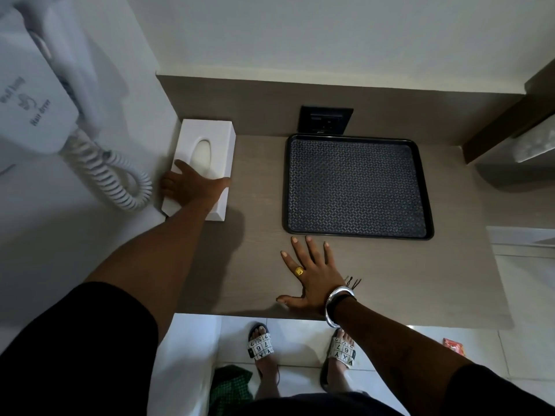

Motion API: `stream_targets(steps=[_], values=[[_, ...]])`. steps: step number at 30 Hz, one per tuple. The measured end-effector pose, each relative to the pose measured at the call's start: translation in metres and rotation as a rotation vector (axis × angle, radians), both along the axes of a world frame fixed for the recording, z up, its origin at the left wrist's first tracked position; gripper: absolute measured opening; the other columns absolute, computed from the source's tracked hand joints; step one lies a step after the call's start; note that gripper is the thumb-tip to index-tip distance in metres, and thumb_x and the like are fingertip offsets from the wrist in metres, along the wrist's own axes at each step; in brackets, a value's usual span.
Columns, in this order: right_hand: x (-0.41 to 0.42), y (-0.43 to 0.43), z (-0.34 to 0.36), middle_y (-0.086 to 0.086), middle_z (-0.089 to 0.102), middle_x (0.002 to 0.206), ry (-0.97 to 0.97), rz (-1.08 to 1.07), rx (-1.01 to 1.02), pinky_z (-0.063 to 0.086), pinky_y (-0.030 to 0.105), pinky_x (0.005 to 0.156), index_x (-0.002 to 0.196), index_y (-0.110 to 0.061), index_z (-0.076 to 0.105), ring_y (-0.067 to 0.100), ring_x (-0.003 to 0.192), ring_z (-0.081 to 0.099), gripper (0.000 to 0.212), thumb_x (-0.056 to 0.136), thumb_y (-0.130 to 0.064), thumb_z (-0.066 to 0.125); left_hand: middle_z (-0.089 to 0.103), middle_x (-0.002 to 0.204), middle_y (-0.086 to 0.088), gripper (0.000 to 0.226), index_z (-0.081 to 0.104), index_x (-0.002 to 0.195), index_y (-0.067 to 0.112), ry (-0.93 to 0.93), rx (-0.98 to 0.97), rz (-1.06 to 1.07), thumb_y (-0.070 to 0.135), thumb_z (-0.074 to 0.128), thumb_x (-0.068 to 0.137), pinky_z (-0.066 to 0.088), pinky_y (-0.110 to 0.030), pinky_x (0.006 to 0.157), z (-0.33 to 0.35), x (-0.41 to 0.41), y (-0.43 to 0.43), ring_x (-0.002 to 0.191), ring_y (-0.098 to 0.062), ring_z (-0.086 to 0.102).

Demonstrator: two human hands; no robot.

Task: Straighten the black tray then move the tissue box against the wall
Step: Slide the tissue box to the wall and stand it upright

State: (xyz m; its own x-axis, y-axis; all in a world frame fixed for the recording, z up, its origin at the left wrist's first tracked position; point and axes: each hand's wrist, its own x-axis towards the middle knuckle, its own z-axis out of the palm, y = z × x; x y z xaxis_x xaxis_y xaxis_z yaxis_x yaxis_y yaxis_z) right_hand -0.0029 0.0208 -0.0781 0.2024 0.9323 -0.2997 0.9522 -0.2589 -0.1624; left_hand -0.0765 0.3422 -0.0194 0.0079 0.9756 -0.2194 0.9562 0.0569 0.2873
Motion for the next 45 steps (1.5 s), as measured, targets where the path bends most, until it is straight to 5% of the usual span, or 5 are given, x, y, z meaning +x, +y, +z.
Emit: stream_targets(steps=[4, 10, 15, 45], values=[[0.001, 0.002, 0.002, 0.011, 0.012, 0.165, -0.005, 0.004, -0.012, 0.003, 0.068, 0.114, 0.155, -0.029, 0.017, 0.041, 0.15, 0.007, 0.105, 0.074, -0.093, 0.026, 0.012, 0.157, -0.029, 0.13, 0.009, 0.154, 0.011, -0.038, 0.003, -0.043, 0.07, 0.076, 0.058, 0.008, -0.055, 0.119, -0.004, -0.003, -0.003, 0.146, -0.045, 0.01], [0.001, 0.001, 0.001, 0.01, 0.015, 0.165, 0.014, -0.012, -0.005, 0.007, 0.069, 0.115, 0.155, -0.029, 0.019, 0.041, 0.149, 0.009, 0.104, 0.073, -0.092, 0.031, 0.007, 0.162, -0.024, 0.12, 0.012, 0.154, 0.01, 0.032, 0.277, -0.565, 0.087, 0.044, 0.069, 0.004, -0.055, 0.119, -0.013, -0.037, -0.033, 0.15, -0.04, 0.006], [0.0, 0.001, 0.0, 0.011, 0.018, 0.164, 0.011, -0.005, -0.003, 0.009, 0.069, 0.113, 0.154, -0.029, 0.022, 0.041, 0.148, 0.013, 0.103, 0.073, -0.092, 0.031, 0.004, 0.163, -0.021, 0.124, 0.01, 0.156, 0.012, 0.065, 0.317, -0.77, 0.09, 0.044, 0.064, 0.006, -0.054, 0.121, -0.012, -0.068, -0.039, 0.151, -0.038, 0.004], [-0.002, -0.002, 0.006, 0.009, 0.01, 0.165, -0.024, -0.019, -0.005, 0.01, 0.068, 0.116, 0.155, -0.03, 0.016, 0.038, 0.15, 0.005, 0.098, 0.077, -0.088, 0.031, 0.007, 0.158, -0.034, 0.109, 0.011, 0.154, 0.008, 0.067, 0.274, -0.399, 0.078, 0.047, 0.077, 0.01, -0.056, 0.12, -0.017, -0.056, -0.04, 0.147, -0.047, 0.01]])
